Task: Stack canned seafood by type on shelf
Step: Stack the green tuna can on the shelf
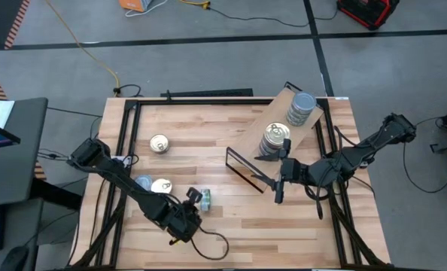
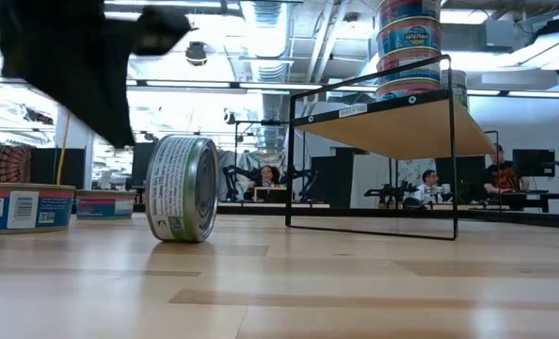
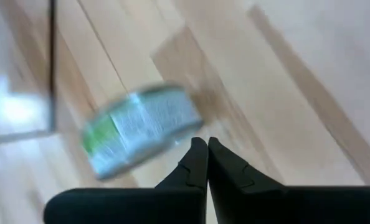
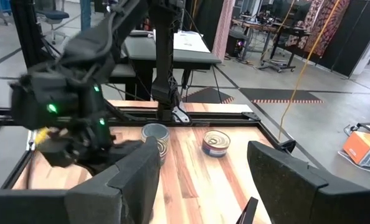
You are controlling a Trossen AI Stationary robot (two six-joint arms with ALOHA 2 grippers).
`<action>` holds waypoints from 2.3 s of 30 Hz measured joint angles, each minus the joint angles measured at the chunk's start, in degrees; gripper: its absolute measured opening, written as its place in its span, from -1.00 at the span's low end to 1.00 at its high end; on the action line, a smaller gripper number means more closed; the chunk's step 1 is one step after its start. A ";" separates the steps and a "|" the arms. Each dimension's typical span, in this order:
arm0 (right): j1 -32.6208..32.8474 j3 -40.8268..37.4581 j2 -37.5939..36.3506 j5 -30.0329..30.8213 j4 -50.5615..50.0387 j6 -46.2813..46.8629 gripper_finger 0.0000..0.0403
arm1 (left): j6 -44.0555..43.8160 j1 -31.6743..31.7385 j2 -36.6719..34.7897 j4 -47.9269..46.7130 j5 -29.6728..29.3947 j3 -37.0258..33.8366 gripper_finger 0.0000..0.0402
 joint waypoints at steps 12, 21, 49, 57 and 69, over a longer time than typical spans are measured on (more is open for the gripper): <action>-1.78 0.00 -1.86 -0.50 -7.28 5.45 0.35 | 11.29 4.89 0.11 -4.73 4.68 9.63 0.04; 0.04 0.00 -4.00 -0.59 -10.43 7.78 0.35 | 28.80 10.79 0.94 -7.08 9.73 9.80 0.46; 0.37 0.02 -3.72 -0.50 -10.74 7.65 0.35 | 50.59 16.27 7.87 -10.40 15.58 11.46 0.20; 0.52 0.02 -3.72 -0.42 -11.50 7.96 0.35 | 45.62 15.89 7.80 -11.83 13.24 15.18 -0.36; 3.05 0.02 -3.49 1.23 -15.25 6.64 0.35 | 25.59 17.61 4.37 -27.17 20.10 37.87 -0.36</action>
